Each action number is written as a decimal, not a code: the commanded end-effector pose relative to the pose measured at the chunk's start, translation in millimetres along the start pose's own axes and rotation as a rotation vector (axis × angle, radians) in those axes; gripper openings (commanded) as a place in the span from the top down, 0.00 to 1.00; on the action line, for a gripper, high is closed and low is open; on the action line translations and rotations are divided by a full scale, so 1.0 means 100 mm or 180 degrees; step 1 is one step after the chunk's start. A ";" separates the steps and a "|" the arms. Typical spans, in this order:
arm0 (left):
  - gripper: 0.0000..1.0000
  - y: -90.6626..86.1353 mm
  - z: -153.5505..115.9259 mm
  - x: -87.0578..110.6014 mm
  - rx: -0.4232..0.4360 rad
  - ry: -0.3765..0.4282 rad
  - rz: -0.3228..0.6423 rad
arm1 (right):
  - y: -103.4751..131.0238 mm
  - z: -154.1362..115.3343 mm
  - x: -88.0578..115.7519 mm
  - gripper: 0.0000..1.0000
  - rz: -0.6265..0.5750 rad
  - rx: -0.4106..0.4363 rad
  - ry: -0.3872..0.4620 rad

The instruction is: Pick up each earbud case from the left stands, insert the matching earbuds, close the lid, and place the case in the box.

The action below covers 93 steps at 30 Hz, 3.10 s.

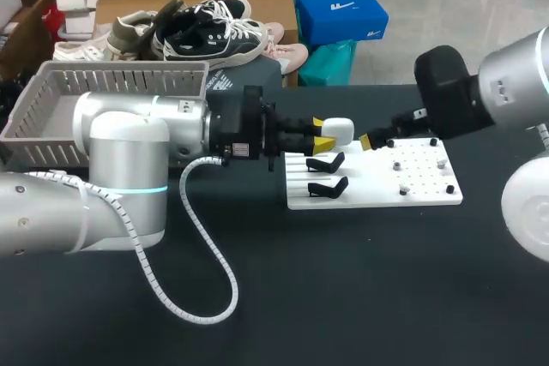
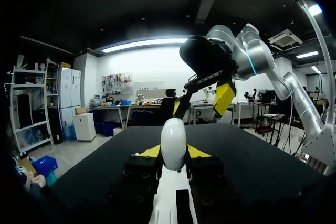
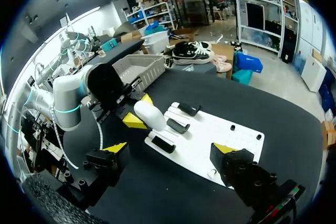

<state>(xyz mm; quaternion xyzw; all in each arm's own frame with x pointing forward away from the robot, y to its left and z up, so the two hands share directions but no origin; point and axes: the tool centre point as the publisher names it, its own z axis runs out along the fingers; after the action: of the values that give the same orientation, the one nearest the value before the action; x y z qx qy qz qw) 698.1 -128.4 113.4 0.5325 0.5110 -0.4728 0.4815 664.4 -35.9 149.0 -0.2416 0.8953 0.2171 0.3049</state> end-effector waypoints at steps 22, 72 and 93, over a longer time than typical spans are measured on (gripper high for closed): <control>1.00 -0.02 0.00 0.00 -0.0018 -0.0007 0.0005 | 0.04 0.38 -0.17 0.00 -0.0068 -0.0098 0.0189; 1.00 -0.02 0.00 0.00 -0.0018 -0.0007 0.0005 | 0.04 0.42 -0.43 0.00 -0.0053 0.0025 0.0143; 1.00 -0.02 0.00 0.00 -0.0018 -0.0007 0.0005 | -0.85 -0.24 -0.20 0.00 -0.0120 0.1507 0.0165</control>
<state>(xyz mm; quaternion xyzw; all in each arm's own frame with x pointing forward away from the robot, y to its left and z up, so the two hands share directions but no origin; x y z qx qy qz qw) 697.3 -127.8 113.5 0.5319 0.5109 -0.4726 0.4824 729.7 -99.8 153.8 -0.2430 0.9137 0.1144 0.3051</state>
